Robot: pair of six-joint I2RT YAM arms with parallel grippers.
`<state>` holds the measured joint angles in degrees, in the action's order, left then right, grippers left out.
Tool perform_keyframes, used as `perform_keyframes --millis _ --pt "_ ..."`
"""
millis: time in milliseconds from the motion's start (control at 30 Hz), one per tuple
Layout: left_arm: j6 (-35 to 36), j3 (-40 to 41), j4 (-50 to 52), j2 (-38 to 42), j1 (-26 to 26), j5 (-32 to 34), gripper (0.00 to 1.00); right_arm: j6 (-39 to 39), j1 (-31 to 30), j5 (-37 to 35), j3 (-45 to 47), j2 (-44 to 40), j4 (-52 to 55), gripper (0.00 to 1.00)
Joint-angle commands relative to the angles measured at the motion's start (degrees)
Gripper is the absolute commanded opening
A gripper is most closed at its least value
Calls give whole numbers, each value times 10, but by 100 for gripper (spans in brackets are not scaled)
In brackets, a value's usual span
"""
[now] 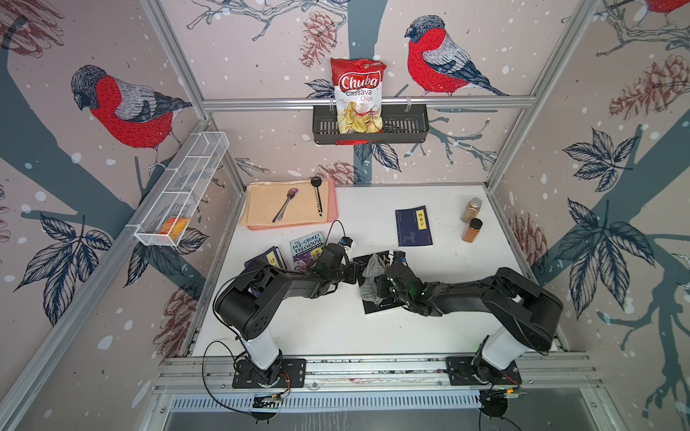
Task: Wipe the cover of the book
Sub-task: Move the book to the center of the board.
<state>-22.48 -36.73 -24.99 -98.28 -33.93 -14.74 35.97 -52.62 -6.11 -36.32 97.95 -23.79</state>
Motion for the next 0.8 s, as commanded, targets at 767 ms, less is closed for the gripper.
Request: perform_keyframes --millis 767 --pt "9 -4 124 3 3 38 0 -45 12 53 -49 74 117 0"
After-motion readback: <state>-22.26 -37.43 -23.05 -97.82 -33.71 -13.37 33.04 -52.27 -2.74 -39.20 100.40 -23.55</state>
